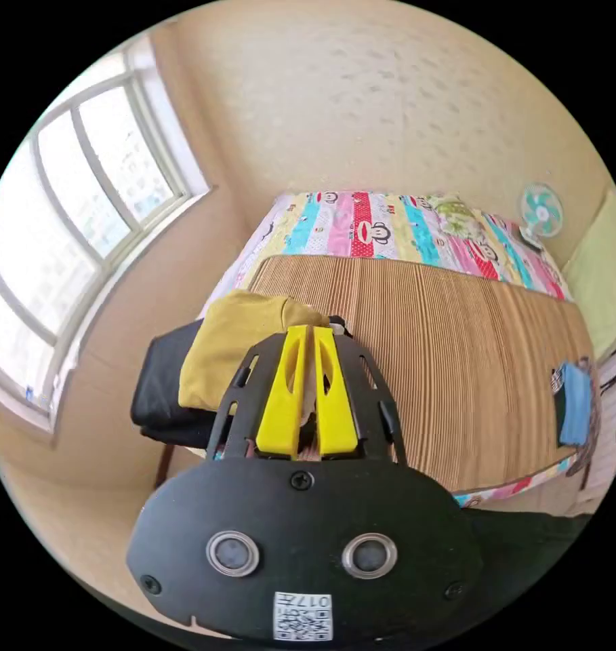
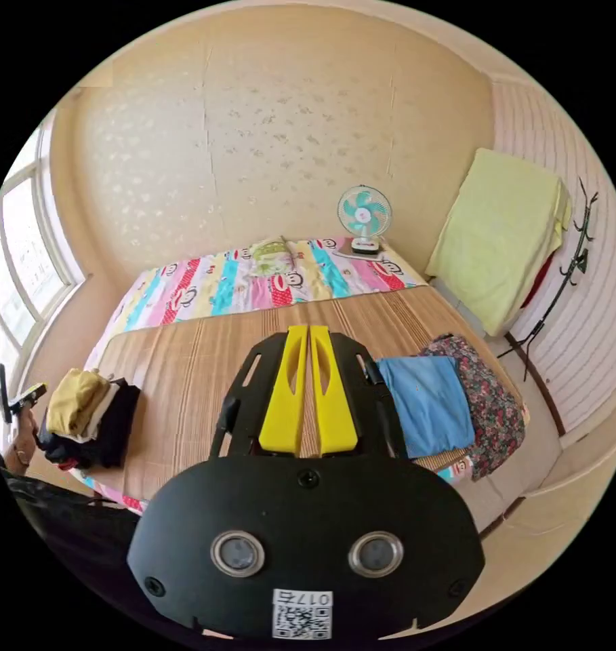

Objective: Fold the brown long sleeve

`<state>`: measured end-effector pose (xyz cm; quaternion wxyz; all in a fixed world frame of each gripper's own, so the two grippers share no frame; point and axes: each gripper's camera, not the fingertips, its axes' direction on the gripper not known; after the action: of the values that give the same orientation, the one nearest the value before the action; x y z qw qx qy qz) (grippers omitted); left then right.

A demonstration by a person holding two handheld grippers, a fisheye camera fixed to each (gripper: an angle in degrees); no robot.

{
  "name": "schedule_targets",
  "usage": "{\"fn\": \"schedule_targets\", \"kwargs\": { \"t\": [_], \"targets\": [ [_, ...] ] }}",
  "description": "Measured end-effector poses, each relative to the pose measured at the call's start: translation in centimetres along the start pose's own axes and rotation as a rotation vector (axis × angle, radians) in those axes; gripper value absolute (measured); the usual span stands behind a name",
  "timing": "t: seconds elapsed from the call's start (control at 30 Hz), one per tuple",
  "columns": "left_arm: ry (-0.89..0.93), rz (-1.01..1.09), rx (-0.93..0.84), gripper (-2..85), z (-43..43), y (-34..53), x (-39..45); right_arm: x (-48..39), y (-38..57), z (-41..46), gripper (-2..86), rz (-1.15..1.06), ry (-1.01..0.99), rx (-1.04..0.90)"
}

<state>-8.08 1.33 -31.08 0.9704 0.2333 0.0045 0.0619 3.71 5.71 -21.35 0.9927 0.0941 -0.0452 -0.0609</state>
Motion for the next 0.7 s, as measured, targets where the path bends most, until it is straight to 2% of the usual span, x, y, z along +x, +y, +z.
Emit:
{"fn": "schedule_targets", "kwargs": {
  "t": [0.07, 0.13, 0.23, 0.33, 0.4, 0.47, 0.5, 0.57, 0.6, 0.67, 0.7],
  "targets": [
    [0.065, -0.062, -0.076, 11.1, 2.9, 0.5, -3.6, -1.7, 0.0, -0.1, 0.5, 0.038, -0.268, 0.017],
    [0.073, -0.061, -0.187, 13.1, 6.4, 1.0, -4.5, -2.8, 0.7, -0.3, 0.5, 0.03, -0.419, 0.03],
    [0.038, -0.119, -0.496, 12.7, 13.9, 4.0, -5.6, -3.9, 2.9, -0.5, 0.6, 0.044, -0.47, -0.011],
    [0.123, -0.23, -0.554, 7.5, 14.3, 7.3, -6.9, -3.6, 5.7, -1.9, 0.8, 0.06, -0.479, -0.033],
    [0.342, -0.335, -0.461, 4.5, 11.6, 8.5, -8.8, -3.0, 7.8, -3.4, 0.9, 0.041, -0.502, -0.008],
    [0.714, -0.282, -0.132, 3.1, 4.9, 9.5, -11.3, -2.5, 11.1, -5.8, 1.3, -0.038, -0.559, 0.073],
    [0.769, -0.243, -0.055, 2.9, 2.8, 9.6, -11.9, -2.4, 12.0, -6.4, 1.4, -0.056, -0.579, 0.095],
    [0.978, -0.068, 0.211, 2.2, -6.5, 9.8, -13.8, -2.4, 15.1, -8.3, 2.1, -0.144, -0.687, 0.176],
    [1.028, -0.01, 0.267, 2.0, -8.7, 9.8, -14.0, -2.6, 15.8, -8.6, 2.6, -0.167, -0.715, 0.191],
    [1.23, 0.255, 0.5, 1.6, -17.4, 10.4, -13.7, -4.1, 17.9, -9.6, 5.2, -0.249, -0.798, 0.213],
    [1.283, 0.304, 0.556, 1.5, -19.2, 10.6, -13.5, -4.7, 18.2, -9.8, 6.0, -0.271, -0.807, 0.214]
  ]
}}
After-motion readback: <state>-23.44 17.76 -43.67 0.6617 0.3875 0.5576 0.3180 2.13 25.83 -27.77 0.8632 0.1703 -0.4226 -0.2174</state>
